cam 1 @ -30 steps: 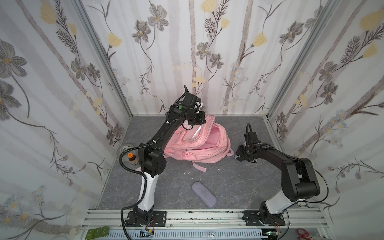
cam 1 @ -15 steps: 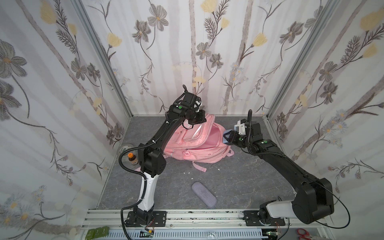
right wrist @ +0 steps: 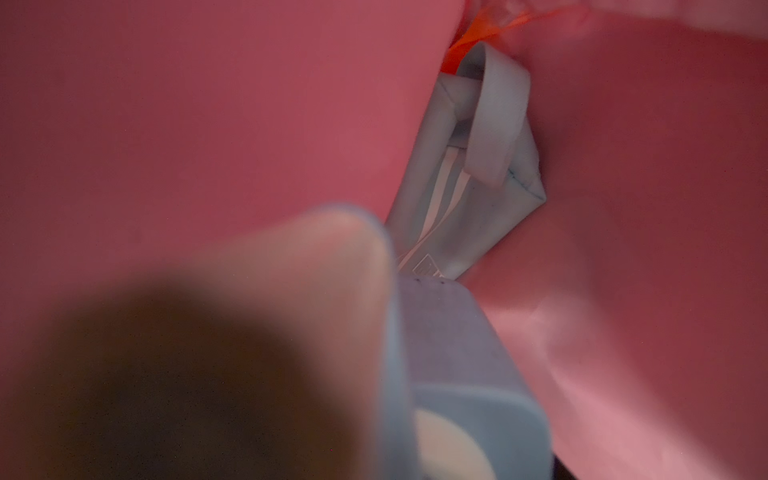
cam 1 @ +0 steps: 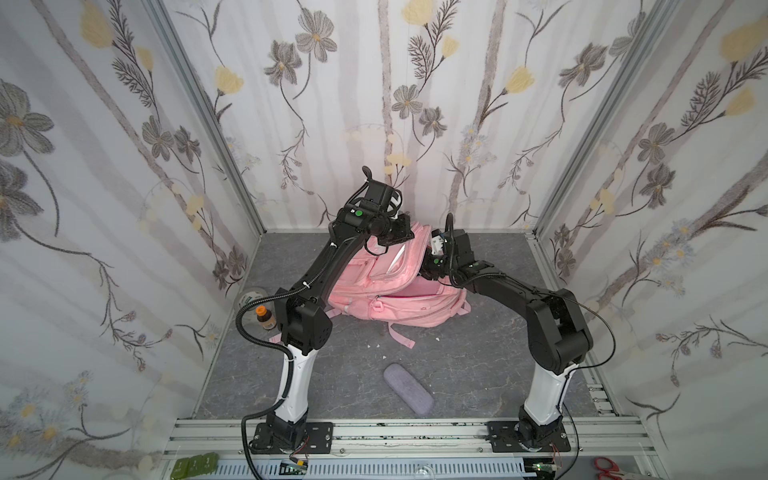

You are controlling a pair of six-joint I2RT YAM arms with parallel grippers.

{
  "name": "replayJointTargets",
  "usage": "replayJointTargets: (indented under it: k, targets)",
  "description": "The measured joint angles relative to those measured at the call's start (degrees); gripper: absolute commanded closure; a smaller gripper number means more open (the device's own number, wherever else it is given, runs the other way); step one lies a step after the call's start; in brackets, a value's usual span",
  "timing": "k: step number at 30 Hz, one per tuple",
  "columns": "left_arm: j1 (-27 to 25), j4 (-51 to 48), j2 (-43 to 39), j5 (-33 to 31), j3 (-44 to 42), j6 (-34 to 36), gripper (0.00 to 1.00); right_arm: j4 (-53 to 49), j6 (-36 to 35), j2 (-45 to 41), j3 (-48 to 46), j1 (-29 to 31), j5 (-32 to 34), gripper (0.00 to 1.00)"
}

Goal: Pack the student bag

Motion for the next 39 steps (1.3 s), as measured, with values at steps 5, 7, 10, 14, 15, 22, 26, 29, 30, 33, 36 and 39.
replayJointTargets:
  k: [5,7,10,14,15,22,26,29,30,33,36,39]
  targets:
    - [0.0,0.0,0.0,-0.1,0.0,0.0,1.00,-1.4,1.1,3.9,2.1,-0.1,-0.3,0.34]
    - [0.0,0.2,0.0,-0.6,0.0,0.0,1.00,-3.5,1.1,3.5,2.1,-0.8,0.2,0.31]
    - [-0.2,1.1,0.0,-1.5,-0.4,-0.1,1.00,-6.2,-0.4,0.2,0.3,-3.3,1.6,0.28]
    - [-0.4,3.2,0.0,-1.9,-1.2,-1.7,1.00,-5.9,-1.6,-5.8,-4.8,-7.1,1.7,0.27]
    - [-0.4,3.6,0.1,-2.0,-1.2,-2.2,1.00,-5.9,-1.6,-6.8,-5.9,-7.7,1.7,0.27]
    - [-1.0,5.9,1.1,-3.9,-0.9,-3.9,1.00,-11.5,-6.1,-18.4,-9.2,-10.3,2.9,0.33]
    - [-3.0,8.0,3.5,-6.4,0.2,-4.1,0.96,-16.1,-12.0,-28.0,-9.5,-10.8,9.4,0.34]
    - [-4.2,10.0,5.6,-7.4,1.0,-2.8,0.52,-19.6,-17.6,-34.9,-10.5,-10.6,15.3,0.35]
    - [-4.5,10.3,6.1,-7.4,1.4,-2.3,0.43,-20.5,-19.9,-37.4,-11.3,-10.5,17.4,0.34]
    - [-4.6,10.9,5.4,-9.2,1.0,1.1,0.30,-21.6,-26.6,-44.0,-15.3,-8.8,25.1,0.34]
    - [-4.6,12.8,-0.2,-11.8,-6.2,7.5,0.25,-19.6,-36.0,-50.6,-21.2,-4.1,31.3,0.34]
    - [-4.7,16.8,-10.1,-12.1,-19.5,16.6,0.26,-17.1,-49.0,-56.0,-27.6,1.4,31.8,0.36]
